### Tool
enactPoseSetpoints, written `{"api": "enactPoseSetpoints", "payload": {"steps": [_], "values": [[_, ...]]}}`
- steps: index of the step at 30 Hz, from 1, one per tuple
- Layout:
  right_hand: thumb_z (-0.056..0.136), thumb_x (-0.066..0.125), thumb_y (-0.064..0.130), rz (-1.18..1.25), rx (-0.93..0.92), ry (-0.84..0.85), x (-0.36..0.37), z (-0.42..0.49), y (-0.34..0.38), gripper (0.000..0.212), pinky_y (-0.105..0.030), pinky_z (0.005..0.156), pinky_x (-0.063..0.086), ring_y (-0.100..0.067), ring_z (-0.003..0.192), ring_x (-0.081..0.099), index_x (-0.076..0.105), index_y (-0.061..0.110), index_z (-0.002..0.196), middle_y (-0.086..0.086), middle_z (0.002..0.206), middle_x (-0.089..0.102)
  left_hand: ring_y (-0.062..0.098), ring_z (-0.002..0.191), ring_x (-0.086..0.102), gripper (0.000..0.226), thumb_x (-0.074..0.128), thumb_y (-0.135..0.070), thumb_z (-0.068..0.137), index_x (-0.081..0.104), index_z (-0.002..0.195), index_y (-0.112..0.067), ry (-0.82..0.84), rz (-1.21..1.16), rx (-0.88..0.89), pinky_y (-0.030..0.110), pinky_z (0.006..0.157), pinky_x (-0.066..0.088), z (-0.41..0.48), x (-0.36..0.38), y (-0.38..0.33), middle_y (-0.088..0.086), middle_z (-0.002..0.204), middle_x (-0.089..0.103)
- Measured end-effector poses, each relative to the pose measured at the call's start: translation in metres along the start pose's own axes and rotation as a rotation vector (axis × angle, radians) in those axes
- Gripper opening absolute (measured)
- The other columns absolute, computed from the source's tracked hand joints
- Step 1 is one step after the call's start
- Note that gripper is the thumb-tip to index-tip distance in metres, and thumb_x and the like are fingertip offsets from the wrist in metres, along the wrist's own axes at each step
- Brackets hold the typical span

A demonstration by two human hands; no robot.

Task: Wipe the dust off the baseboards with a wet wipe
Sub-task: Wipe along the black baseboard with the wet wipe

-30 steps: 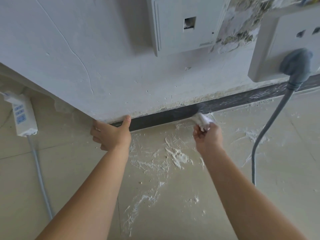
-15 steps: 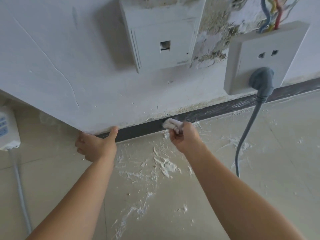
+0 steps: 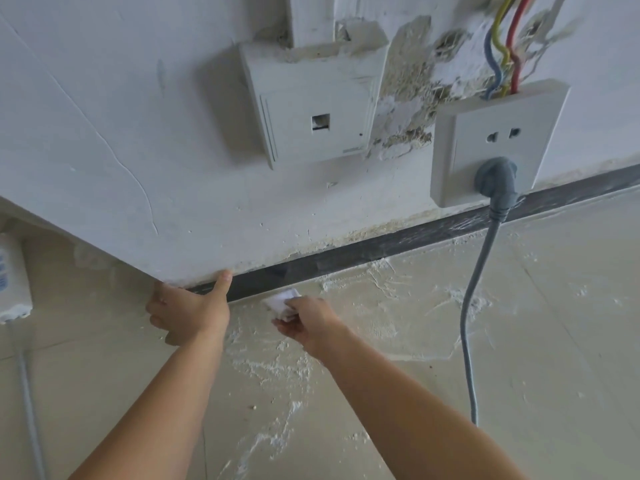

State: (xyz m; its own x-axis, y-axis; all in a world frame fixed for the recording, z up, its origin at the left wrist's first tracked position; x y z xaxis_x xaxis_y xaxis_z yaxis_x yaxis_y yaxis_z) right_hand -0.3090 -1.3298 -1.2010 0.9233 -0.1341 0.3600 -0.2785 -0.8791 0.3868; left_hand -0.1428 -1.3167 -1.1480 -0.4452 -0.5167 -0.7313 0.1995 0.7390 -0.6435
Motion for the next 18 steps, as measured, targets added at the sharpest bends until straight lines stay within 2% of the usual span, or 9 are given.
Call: {"api": "enactPoseSetpoints", "payload": {"steps": [2,3,5,6,9,12,14,16,18], "values": [[0.092,0.045,-0.002,0.013,-0.071,-0.028,0.005,0.005,0.015,0.025,-0.024,0.063,0.056,-0.017,0.069,0.057,0.051,-0.006,0.117,-0.010,0.083,0.053,0.034,0.130,0.028,0.084,0.080,-0.043,0.067,0.040,0.132,-0.007,0.017,0.012,0.004,0.057,0.099,0.035,0.001,-0.002,-0.001,0.016,0.140,0.034],[0.091,0.042,-0.006,0.036,-0.104,-0.046,0.003,0.006,0.026,0.029,-0.025,0.065,0.057,-0.017,0.069,0.056,0.051,-0.004,0.119,-0.009,0.082,0.050,0.034,0.130,0.028,0.084,0.080,-0.042,0.068,0.040,0.133,-0.007,0.025,0.016,0.008,0.056,0.099,0.035,0.002,-0.003,-0.001,0.017,0.139,0.034],[0.084,0.036,-0.016,0.069,-0.112,-0.110,-0.011,0.007,0.042,0.026,-0.029,0.070,0.057,-0.018,0.070,0.053,0.055,-0.003,0.095,-0.011,0.083,0.049,0.034,0.129,0.027,0.083,0.079,-0.042,0.068,0.040,0.132,-0.005,0.036,0.028,0.016,0.051,0.100,0.032,0.003,-0.003,-0.004,0.019,0.138,0.037],[0.081,0.034,-0.019,0.092,-0.103,-0.147,-0.021,0.005,0.049,0.025,-0.029,0.068,0.056,-0.019,0.072,0.053,0.053,-0.002,0.086,-0.014,0.086,0.051,0.035,0.129,0.028,0.083,0.079,-0.042,0.069,0.040,0.131,-0.004,0.042,0.031,0.023,0.047,0.100,0.031,0.003,-0.003,-0.005,0.020,0.137,0.038],[0.078,0.036,-0.018,0.120,-0.133,-0.248,-0.049,0.000,0.067,0.024,-0.024,0.059,0.052,-0.019,0.074,0.055,0.052,-0.003,0.088,-0.019,0.107,0.056,0.035,0.129,0.028,0.083,0.078,-0.042,0.070,0.040,0.132,-0.003,0.049,0.027,0.039,0.042,0.099,0.030,0.000,-0.003,-0.009,0.021,0.137,0.038],[0.081,0.035,-0.014,0.266,-0.237,-0.369,-0.079,-0.007,0.081,0.021,-0.025,0.065,0.057,-0.018,0.066,0.054,0.049,0.002,0.076,-0.013,0.091,0.054,0.035,0.129,0.028,0.082,0.078,-0.042,0.071,0.039,0.133,-0.004,0.046,0.025,0.035,0.042,0.100,0.031,-0.003,-0.004,-0.009,0.020,0.138,0.036],[0.088,0.041,-0.006,0.341,-0.347,-0.452,-0.095,-0.020,0.085,0.021,-0.021,0.064,0.054,-0.014,0.064,0.053,0.047,0.007,0.073,-0.007,0.082,0.052,0.036,0.128,0.029,0.083,0.077,-0.043,0.071,0.039,0.133,-0.004,0.040,0.039,0.028,0.043,0.100,0.032,-0.003,-0.005,-0.007,0.019,0.138,0.035],[0.089,0.048,-0.003,0.404,-0.371,-0.535,-0.103,-0.032,0.076,0.012,-0.025,0.071,0.054,-0.014,0.066,0.056,0.054,0.003,0.081,-0.008,0.079,0.056,0.037,0.128,0.029,0.084,0.077,-0.045,0.070,0.040,0.133,-0.005,0.035,0.049,0.024,0.045,0.100,0.032,-0.004,-0.006,-0.004,0.019,0.139,0.035],[0.090,0.050,0.000,0.390,-0.304,-0.503,-0.094,-0.033,0.062,0.009,-0.028,0.076,0.055,-0.014,0.068,0.058,0.057,0.001,0.094,-0.010,0.082,0.058,0.037,0.128,0.029,0.084,0.078,-0.045,0.069,0.040,0.132,-0.005,0.031,0.051,0.020,0.049,0.101,0.031,-0.004,-0.005,-0.001,0.019,0.139,0.035]]}}
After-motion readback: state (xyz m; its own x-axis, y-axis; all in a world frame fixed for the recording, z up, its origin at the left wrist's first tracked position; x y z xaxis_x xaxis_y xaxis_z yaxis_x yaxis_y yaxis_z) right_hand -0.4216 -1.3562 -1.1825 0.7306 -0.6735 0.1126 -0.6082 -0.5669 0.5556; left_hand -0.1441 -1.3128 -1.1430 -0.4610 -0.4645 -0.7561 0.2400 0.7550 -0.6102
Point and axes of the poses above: each hand's wrist, its own z-axis towards the middle knuckle, its own x-axis out of the palm, y = z × x, the point moved 4 cm from there along z, towards the middle knuckle
